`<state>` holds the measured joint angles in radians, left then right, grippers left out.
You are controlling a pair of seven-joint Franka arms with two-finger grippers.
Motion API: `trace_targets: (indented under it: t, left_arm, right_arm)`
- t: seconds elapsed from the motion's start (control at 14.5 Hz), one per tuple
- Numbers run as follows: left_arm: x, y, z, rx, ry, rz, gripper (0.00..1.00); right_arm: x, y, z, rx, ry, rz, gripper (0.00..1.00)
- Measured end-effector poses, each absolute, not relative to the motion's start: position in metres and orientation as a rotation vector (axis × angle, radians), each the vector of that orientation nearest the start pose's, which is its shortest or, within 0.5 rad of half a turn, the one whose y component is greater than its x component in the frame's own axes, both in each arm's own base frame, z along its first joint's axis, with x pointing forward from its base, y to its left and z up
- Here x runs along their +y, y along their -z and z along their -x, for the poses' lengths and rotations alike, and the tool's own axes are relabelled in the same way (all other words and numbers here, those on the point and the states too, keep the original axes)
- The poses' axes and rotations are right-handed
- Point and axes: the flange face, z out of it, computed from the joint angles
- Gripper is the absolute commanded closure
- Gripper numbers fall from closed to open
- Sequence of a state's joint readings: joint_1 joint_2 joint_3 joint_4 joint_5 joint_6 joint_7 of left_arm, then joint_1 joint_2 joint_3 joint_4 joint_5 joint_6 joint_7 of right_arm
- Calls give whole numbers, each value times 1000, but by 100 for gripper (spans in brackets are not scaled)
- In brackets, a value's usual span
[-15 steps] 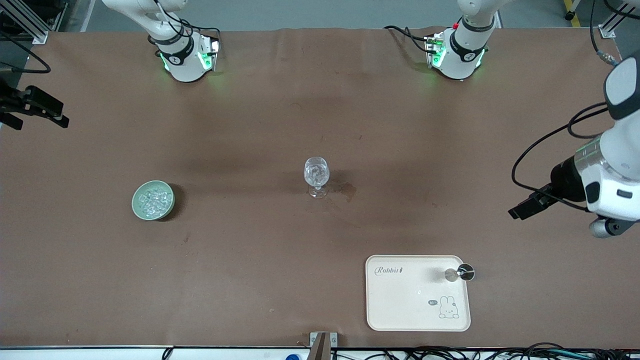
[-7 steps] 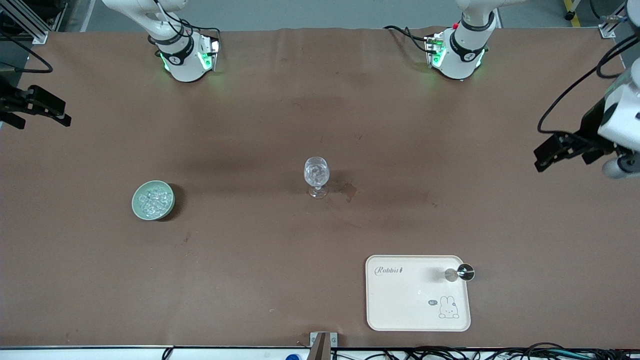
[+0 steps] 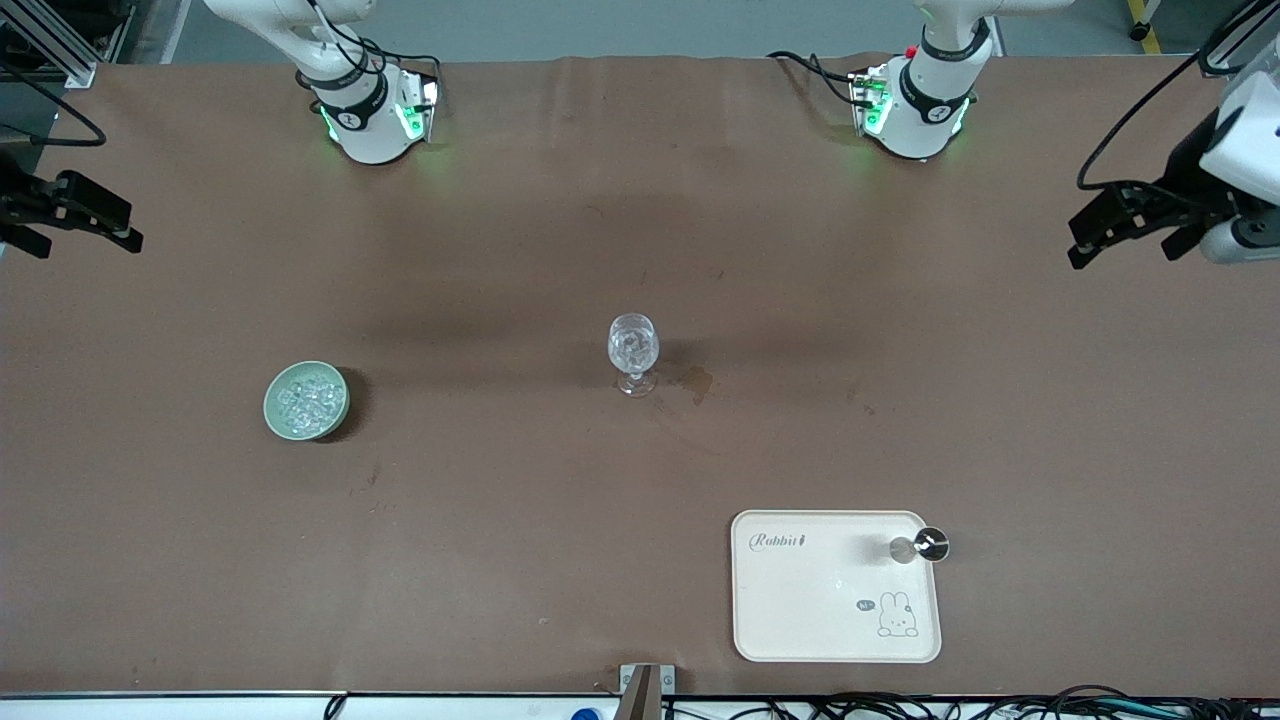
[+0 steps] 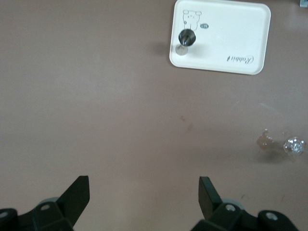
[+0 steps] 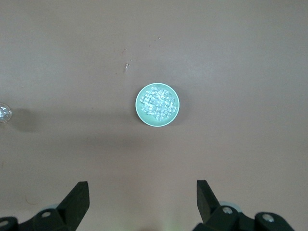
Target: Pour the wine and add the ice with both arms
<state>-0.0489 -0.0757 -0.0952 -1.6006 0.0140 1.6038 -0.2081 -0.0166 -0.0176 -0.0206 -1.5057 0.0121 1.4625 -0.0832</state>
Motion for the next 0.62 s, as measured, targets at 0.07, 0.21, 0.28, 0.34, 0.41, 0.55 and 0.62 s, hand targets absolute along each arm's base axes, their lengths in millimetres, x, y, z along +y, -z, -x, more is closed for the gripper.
trace_targets:
  t: [0.07, 0.21, 0.28, 0.34, 0.41, 0.55, 0.62]
  left_arm:
    - [-80, -654, -524, -93, 122, 3129, 0]
    - [-80, -653, -521, -91, 118, 3128, 0]
    - [-80, -652, -521, -91, 116, 3128, 0]
    - [-79, -651, -521, -87, 113, 3128, 0]
    - [-79, -651, -521, -74, 112, 3128, 0]
    - [-78, -651, -521, -41, 111, 3127, 0]
    - [-77, -651, -521, -21, 111, 3127, 0]
  right_arm:
    - [-19, -655, -538, -74, -39, 3127, 2]
    - [-19, -655, -538, -74, -40, 3127, 2]
    - [-19, -655, -537, -74, -42, 3126, 2]
    - [-19, -655, -537, -74, -45, 3126, 2]
    - [-19, -655, -537, -74, -46, 3126, 2]
    - [-19, -655, -537, -74, -47, 3126, 2]
    - [-19, -655, -537, -74, -47, 3126, 2]
